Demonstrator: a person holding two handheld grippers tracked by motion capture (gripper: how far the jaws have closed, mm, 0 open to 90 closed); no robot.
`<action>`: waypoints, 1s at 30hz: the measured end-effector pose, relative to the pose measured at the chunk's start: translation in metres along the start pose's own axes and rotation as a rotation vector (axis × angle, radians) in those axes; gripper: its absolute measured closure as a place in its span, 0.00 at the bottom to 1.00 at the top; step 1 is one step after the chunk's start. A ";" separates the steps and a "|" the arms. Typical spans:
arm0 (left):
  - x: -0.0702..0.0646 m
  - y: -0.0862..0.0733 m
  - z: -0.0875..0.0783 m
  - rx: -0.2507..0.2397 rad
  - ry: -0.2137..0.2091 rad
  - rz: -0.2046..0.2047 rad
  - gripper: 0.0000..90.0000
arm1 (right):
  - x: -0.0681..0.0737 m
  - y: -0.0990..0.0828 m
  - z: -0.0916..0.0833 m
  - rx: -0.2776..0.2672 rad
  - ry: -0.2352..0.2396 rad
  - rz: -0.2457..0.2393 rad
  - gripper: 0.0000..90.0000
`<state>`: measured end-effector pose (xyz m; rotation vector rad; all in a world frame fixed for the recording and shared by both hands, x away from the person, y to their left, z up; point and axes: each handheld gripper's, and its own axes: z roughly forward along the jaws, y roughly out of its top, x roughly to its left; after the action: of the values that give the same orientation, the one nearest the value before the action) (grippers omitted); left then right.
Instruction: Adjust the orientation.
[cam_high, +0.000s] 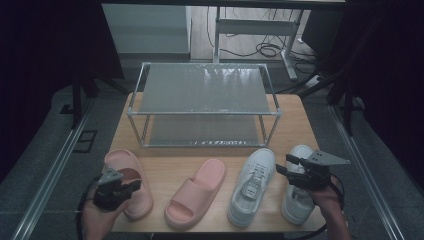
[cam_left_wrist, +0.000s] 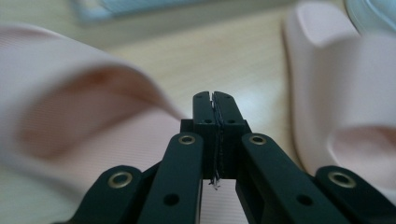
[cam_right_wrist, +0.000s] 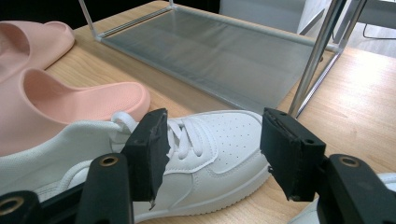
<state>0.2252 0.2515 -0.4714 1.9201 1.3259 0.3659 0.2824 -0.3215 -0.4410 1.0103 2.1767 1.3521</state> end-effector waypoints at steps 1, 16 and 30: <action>0.005 0.002 -0.003 -0.009 0.010 -0.008 0.99 | 0.000 0.000 0.000 0.000 0.000 -0.001 0.47; 0.088 0.008 -0.006 -0.047 0.126 -0.166 1.00 | 0.000 0.000 0.001 0.006 0.001 0.000 0.47; 0.109 0.004 -0.011 -0.062 0.159 -0.209 1.00 | 0.000 -0.001 0.004 0.014 0.002 0.002 0.47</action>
<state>0.2671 0.3521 -0.4805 1.7112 1.5843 0.4567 0.2844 -0.3200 -0.4439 1.0165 2.1903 1.3410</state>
